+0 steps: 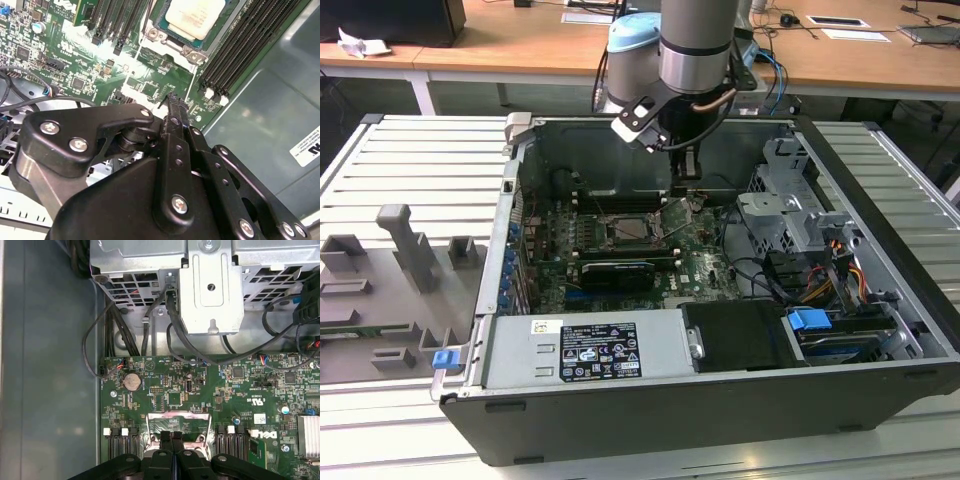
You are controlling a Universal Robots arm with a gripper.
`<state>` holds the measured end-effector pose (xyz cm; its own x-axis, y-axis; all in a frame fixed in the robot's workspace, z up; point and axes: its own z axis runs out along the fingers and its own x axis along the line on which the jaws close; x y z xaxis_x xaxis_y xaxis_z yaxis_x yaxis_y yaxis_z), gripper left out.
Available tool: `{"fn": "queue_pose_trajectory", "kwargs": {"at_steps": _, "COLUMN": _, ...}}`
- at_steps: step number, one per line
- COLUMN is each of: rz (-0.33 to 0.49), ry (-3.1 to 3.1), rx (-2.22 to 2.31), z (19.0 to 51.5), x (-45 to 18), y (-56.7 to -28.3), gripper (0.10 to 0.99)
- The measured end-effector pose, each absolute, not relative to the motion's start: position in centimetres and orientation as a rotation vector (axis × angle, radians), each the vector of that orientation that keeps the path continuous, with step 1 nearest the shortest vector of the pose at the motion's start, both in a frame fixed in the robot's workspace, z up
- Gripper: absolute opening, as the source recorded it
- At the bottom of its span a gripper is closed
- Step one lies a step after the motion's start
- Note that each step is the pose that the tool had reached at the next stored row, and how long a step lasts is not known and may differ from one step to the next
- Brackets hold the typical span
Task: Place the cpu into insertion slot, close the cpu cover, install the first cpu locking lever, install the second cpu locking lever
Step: 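Close the cpu cover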
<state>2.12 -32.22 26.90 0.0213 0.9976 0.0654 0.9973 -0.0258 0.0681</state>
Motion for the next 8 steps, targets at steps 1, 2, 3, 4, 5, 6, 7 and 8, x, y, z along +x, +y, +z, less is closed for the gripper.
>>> {"fn": "queue_pose_trajectory", "kwargs": {"at_steps": 1, "rz": 0.148, "ry": 2.190, "rx": 2.243, "z": 26.90, "x": 2.14, "y": -32.23, "gripper": 0.106}}
{"fn": "queue_pose_trajectory", "kwargs": {"at_steps": 2, "rz": 0.148, "ry": 2.190, "rx": 2.243, "z": 26.90, "x": 2.15, "y": -32.23, "gripper": 0.106}}
{"fn": "queue_pose_trajectory", "kwargs": {"at_steps": 3, "rz": 0.148, "ry": 2.191, "rx": 2.243, "z": 26.90, "x": 2.21, "y": -32.23, "gripper": 0.106}}
{"fn": "queue_pose_trajectory", "kwargs": {"at_steps": 4, "rz": 0.148, "ry": 2.190, "rx": 2.243, "z": 26.90, "x": 2.25, "y": -32.23, "gripper": 0.106}}
{"fn": "queue_pose_trajectory", "kwargs": {"at_steps": 5, "rz": 0.148, "ry": 2.190, "rx": 2.243, "z": 26.90, "x": 2.29, "y": -32.23, "gripper": 0.106}}
{"fn": "queue_pose_trajectory", "kwargs": {"at_steps": 6, "rz": 0.148, "ry": 2.191, "rx": 2.243, "z": 26.90, "x": 2.32, "y": -32.23, "gripper": 0.106}}
{"fn": "queue_pose_trajectory", "kwargs": {"at_steps": 7, "rz": 0.148, "ry": 2.191, "rx": 2.243, "z": 26.90, "x": 2.34, "y": -32.23, "gripper": 0.106}}
{"fn": "queue_pose_trajectory", "kwargs": {"at_steps": 8, "rz": 0.148, "ry": 2.191, "rx": 2.243, "z": 26.90, "x": 2.39, "y": -32.23, "gripper": 0.106}}
